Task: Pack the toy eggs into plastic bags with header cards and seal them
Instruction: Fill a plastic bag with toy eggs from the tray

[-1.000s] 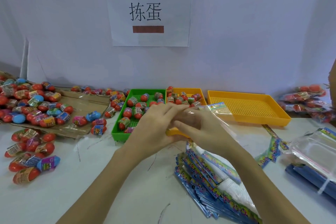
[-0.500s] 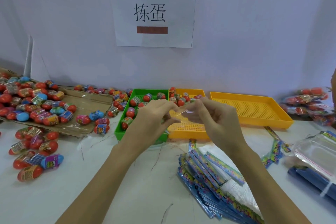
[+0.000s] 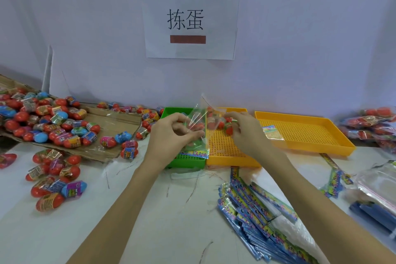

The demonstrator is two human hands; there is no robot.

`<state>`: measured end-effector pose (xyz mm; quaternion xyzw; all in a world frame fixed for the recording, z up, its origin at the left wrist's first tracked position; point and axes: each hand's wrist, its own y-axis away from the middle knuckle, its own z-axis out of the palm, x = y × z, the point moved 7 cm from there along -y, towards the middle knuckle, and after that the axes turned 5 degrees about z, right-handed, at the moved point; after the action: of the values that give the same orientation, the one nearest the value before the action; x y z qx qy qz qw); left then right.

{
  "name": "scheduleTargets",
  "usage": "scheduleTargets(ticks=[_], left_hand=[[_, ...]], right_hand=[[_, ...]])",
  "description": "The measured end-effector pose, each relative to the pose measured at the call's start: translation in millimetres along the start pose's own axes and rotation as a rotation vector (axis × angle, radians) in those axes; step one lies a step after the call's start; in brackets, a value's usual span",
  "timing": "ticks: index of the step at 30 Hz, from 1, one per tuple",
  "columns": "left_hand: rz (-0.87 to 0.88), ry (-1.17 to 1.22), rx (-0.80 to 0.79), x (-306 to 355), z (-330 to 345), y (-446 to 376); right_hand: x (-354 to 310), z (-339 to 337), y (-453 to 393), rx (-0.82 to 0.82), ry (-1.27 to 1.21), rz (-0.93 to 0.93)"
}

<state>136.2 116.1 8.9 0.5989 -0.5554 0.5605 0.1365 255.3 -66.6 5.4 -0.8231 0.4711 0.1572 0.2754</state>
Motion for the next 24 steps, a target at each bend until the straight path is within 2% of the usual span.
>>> scheduleTargets(ticks=[4,6,10,14,18,21,24], left_hand=[[-0.026,0.037,-0.047,0,6,1],[-0.047,0.061,-0.065,0,8,3],[-0.048,0.060,-0.077,-1,9,3],[-0.028,0.047,-0.074,-2,12,3],[0.018,-0.011,-0.108,-1,17,4],[0.081,-0.065,-0.157,5,24,7],[0.149,-0.087,-0.168,11,30,9]], right_hand=[[6,20,-13,-0.095,0.187,0.101],[5,20,-10,-0.050,0.198,0.116],[12,0,2,0.175,-0.163,0.174],[28,-10,23,0.253,-0.529,0.237],[26,-36,39,0.387,-0.783,0.163],[3,-50,42,0.358,-0.913,0.047],[-18,-45,44,0.262,-0.822,-0.040]])
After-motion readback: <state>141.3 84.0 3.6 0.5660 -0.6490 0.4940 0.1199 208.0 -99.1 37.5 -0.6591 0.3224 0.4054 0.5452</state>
